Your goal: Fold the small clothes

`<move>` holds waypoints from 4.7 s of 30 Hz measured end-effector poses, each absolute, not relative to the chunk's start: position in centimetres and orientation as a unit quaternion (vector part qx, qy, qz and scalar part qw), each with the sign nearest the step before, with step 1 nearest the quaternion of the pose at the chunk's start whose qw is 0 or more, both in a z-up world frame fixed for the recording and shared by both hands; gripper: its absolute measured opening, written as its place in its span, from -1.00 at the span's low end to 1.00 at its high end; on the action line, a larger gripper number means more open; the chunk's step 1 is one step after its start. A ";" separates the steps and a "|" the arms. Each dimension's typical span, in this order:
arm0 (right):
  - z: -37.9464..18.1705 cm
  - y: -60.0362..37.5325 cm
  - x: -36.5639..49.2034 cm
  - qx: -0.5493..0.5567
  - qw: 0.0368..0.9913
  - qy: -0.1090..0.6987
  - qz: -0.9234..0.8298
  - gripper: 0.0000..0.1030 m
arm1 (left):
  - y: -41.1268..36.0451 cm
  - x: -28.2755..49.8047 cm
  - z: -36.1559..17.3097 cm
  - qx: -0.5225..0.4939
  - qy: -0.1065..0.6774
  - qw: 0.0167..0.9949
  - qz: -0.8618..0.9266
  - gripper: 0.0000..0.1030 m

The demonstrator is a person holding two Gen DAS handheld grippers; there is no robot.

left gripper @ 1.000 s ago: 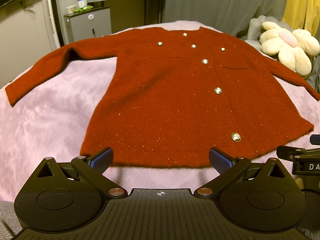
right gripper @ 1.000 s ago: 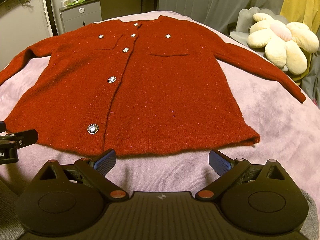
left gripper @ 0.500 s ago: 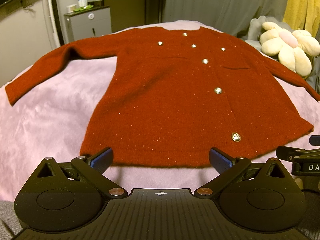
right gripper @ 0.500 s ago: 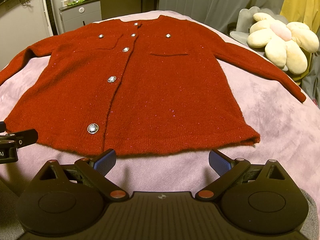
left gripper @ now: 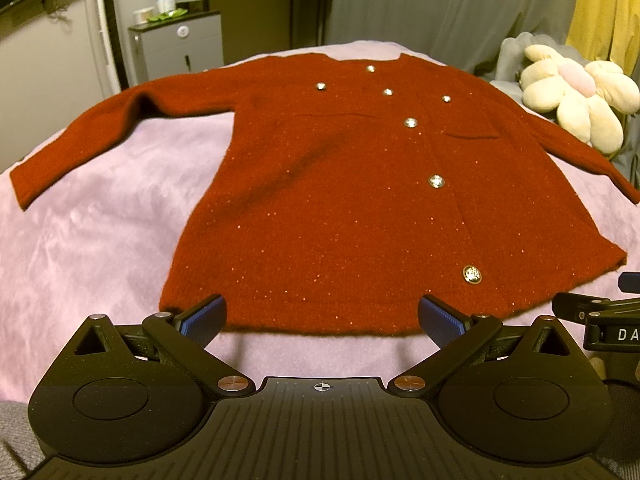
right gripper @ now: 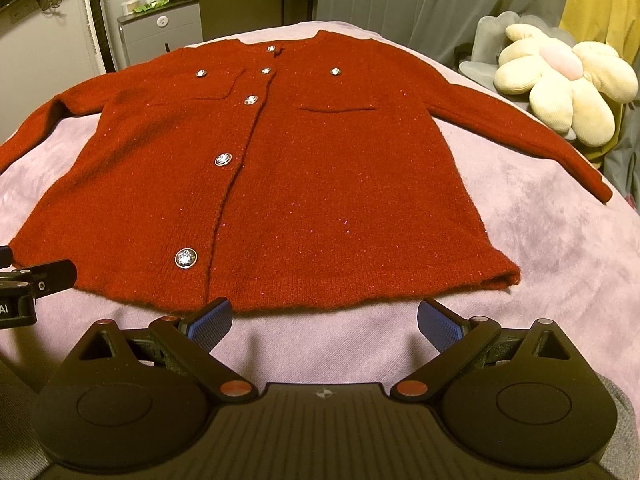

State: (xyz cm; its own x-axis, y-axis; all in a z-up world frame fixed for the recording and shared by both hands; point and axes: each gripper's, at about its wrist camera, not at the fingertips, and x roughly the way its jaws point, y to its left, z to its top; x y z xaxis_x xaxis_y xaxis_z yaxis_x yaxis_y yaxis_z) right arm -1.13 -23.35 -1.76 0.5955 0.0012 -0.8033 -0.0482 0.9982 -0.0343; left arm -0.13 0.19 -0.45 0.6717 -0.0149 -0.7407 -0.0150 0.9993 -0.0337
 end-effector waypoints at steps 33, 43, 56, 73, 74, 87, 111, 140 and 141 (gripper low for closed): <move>0.6 -26.0 -1.2 0.083 0.904 0.413 0.078 0.92 | 0.8 1.1 0.5 -0.044 0.419 0.907 0.000 1.00; -0.1 -39.8 5.2 0.342 0.881 0.325 0.035 0.92 | -1.4 10.4 3.2 0.018 0.359 0.933 0.018 1.00; -8.7 -55.8 15.1 0.475 0.817 0.270 -0.181 -0.24 | 0.3 20.8 -3.3 -0.040 0.338 0.938 0.067 1.00; -1.7 -47.6 23.0 0.135 0.933 0.226 -0.247 -0.82 | 1.8 21.7 -5.6 -0.060 0.352 0.933 0.048 1.00; -0.5 -44.9 23.6 0.088 0.948 0.215 -0.218 -0.82 | 1.8 21.6 -5.7 -0.056 0.350 0.934 0.045 1.00; -3.4 -20.1 26.0 -0.073 0.935 0.337 0.084 -0.49 | 3.2 21.4 -5.0 -0.074 0.356 0.931 0.008 1.00; -6.3 -34.6 23.9 0.291 0.919 0.268 0.006 -0.40 | -3.7 36.2 -5.5 -0.251 0.459 0.840 -0.144 0.18; -8.9 -32.9 27.1 0.384 0.886 0.258 0.033 -0.36 | 5.2 36.0 -2.8 -0.154 0.392 0.907 -0.031 -0.74; -8.8 -32.7 27.3 0.377 0.890 0.256 0.031 -0.49 | 5.5 36.1 -2.4 -0.158 0.385 0.908 -0.035 -0.74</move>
State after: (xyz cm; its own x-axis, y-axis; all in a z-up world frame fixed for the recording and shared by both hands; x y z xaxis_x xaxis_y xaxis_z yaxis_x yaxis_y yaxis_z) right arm 27.28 -32.73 -8.79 0.8668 0.2481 -0.4325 0.1381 0.7141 0.6863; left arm 36.05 5.51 -2.44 0.7005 -0.1846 -0.6893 -0.0592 0.9476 -0.3140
